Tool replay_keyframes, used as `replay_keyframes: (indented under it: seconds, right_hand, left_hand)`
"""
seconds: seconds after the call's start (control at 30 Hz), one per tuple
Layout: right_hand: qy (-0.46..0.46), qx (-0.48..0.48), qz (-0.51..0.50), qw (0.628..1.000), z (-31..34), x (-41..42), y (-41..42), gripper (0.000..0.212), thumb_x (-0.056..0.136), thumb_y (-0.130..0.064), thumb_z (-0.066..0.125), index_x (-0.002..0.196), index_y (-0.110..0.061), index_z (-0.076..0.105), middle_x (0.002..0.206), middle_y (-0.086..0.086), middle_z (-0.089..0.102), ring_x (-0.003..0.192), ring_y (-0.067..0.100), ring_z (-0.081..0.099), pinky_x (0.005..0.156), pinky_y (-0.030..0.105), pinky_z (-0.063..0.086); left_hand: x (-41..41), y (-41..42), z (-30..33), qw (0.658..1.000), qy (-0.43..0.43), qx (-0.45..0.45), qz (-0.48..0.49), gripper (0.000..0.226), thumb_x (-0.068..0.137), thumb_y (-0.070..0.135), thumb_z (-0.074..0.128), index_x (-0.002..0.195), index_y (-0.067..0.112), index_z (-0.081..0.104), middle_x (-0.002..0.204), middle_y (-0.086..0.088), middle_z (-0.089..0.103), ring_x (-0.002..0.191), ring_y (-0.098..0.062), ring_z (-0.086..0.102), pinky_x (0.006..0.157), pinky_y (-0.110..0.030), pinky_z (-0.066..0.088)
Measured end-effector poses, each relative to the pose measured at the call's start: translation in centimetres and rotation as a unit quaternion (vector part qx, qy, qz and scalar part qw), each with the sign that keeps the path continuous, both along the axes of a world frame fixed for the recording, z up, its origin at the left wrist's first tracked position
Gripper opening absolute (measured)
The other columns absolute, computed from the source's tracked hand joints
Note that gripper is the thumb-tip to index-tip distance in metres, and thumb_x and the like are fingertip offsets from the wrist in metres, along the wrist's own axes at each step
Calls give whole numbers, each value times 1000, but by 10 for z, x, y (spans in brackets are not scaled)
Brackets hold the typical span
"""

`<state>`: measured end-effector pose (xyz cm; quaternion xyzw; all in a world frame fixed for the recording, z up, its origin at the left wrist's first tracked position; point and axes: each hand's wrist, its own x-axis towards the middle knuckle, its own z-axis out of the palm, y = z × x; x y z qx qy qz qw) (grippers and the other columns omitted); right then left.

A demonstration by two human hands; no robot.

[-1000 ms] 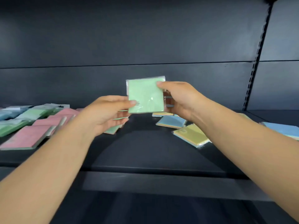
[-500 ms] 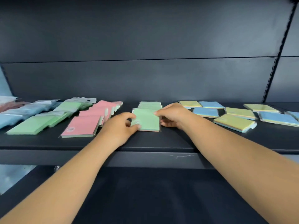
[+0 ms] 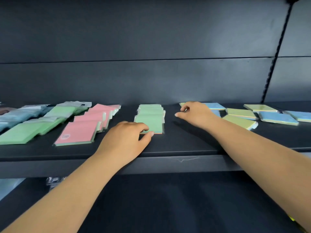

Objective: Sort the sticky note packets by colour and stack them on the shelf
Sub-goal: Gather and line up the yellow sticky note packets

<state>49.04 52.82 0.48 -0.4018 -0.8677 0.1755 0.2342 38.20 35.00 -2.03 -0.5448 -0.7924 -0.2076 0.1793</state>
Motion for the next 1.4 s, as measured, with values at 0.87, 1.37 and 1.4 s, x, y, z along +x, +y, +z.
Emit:
replay_keyframes:
  seconds: [0.87, 1.37, 1.4]
  right_hand:
    - [12, -40, 243, 969, 24, 123, 102, 98, 73, -41, 72, 145, -38, 6, 127, -9, 40, 107, 12, 47, 70, 11, 38]
    - [-228, -126, 20, 965, 14, 148, 202, 43, 85, -59, 50, 81, -17, 57, 75, -13, 61, 87, 15, 51, 72, 24, 35]
    - [-215, -133, 20, 967, 12, 147, 203, 43, 84, -58, 52, 86, -15, 58, 76, -12, 61, 85, 14, 50, 73, 24, 35]
  left_hand:
    - [98, 180, 48, 718, -686, 10, -117, 9, 90, 11, 53, 89, 7, 61, 65, -4, 69, 55, -13, 68, 61, -24, 58]
    - [69, 210, 45, 725, -674, 95, -111, 48, 84, -12, 53, 121, 17, 47, 107, -10, 65, 81, -25, 69, 65, -37, 60]
    - [67, 210, 44, 715, -681, 107, -112, 41, 86, -9, 52, 118, 15, 49, 106, -11, 66, 78, -25, 70, 63, -37, 60]
